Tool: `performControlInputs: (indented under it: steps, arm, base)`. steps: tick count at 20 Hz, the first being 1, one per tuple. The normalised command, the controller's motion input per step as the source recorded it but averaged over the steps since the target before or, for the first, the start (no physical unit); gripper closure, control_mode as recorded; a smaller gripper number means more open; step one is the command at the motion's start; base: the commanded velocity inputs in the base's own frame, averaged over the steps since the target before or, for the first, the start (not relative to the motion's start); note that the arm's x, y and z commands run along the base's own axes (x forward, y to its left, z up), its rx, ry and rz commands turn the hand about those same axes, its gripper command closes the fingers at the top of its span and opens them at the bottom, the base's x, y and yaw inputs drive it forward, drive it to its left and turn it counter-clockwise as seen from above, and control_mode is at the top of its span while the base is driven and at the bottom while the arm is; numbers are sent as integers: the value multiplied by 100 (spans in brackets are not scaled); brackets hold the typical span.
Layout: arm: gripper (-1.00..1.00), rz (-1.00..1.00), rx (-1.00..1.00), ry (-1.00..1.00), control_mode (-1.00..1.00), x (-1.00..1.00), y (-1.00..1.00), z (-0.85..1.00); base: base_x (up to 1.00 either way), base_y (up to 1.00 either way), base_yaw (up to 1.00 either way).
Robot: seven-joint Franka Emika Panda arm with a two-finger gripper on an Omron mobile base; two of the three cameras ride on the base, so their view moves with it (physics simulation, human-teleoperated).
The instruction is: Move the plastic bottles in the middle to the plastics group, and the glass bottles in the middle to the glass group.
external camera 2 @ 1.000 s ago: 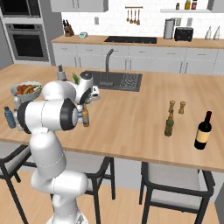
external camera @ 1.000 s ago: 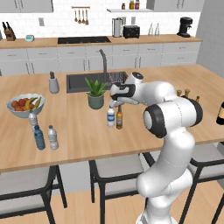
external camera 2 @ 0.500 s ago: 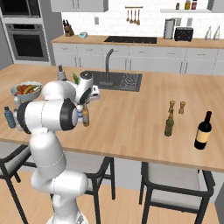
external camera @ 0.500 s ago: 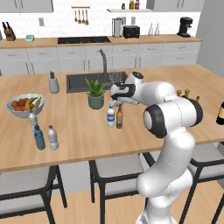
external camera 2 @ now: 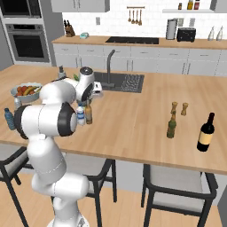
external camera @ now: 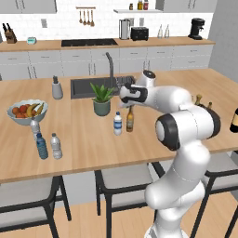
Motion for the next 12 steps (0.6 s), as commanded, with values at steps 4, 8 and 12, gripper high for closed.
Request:
performControlInputs:
  steps: [4, 8, 12]
  arm:
    - [100, -22, 0, 0, -100, -34, -73, 19]
    - [100, -23, 0, 0, -100, -31, -85, 5]
    - [100, -23, 0, 0, -100, -22, -88, 5]
  base:
    - [0, 0, 0]
    - [0, 0, 0]
    - [0, 0, 0]
